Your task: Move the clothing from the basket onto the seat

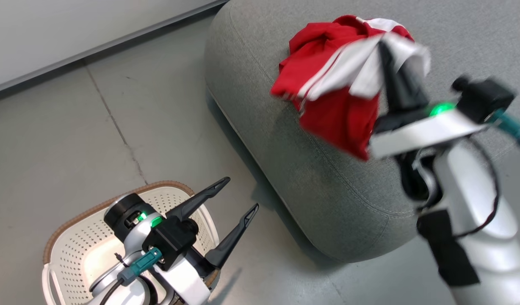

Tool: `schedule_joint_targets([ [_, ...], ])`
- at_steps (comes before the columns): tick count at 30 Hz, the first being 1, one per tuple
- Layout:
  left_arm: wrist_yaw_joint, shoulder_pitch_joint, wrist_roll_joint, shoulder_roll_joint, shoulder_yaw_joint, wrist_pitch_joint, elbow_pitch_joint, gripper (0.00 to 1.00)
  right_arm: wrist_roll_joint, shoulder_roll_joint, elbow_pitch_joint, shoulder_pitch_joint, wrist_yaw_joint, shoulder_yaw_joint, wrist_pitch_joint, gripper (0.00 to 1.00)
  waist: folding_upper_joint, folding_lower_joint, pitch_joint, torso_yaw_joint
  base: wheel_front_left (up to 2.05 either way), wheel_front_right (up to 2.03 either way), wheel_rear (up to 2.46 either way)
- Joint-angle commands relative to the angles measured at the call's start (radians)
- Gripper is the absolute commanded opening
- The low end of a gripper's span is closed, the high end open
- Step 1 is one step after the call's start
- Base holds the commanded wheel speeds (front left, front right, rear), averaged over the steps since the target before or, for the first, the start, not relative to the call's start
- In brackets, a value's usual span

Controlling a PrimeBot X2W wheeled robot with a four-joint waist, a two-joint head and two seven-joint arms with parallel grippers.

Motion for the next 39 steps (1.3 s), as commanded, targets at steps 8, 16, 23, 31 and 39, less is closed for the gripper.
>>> schedule_joint_targets([
  [8, -0.01, -0.069, 0.034, 0.047, 0.016, 0.018, -0.058, 1.0, -0.108, -0.004, -0.041, -0.262, 0.002, -0.185, -0.002, 0.0, 0.0, 0.0, 0.091, 0.027, 0.0, 0.0, 0.0],
  [16, -0.027, -0.14, 0.05, 0.08, 0.03, 0.022, -0.112, 1.0, -0.183, -0.059, 0.071, -0.455, 0.002, -0.369, -0.002, 0.0, 0.0, 0.0, 0.213, 0.094, 0.0, 0.0, 0.0],
  [23, -0.041, -0.214, 0.069, 0.105, 0.035, 0.017, -0.145, 1.0, -0.219, -0.113, 0.184, -0.499, 0.002, -0.472, -0.002, 0.0, 0.0, 0.0, 0.318, 0.155, 0.0, 0.0, 0.0],
  [31, -0.049, -0.247, 0.078, 0.117, 0.03, 0.004, -0.154, 1.0, -0.235, -0.106, 0.309, -0.404, 0.002, -0.63, -0.002, 0.0, 0.0, 0.0, 0.382, 0.182, 0.0, 0.0, 0.0],
  [39, -0.055, -0.27, 0.078, 0.115, 0.01, -0.005, -0.141, 1.0, -0.251, -0.073, 0.391, -0.317, 0.002, -0.745, -0.002, 0.0, 0.0, 0.0, 0.399, 0.194, 0.0, 0.0, 0.0],
])
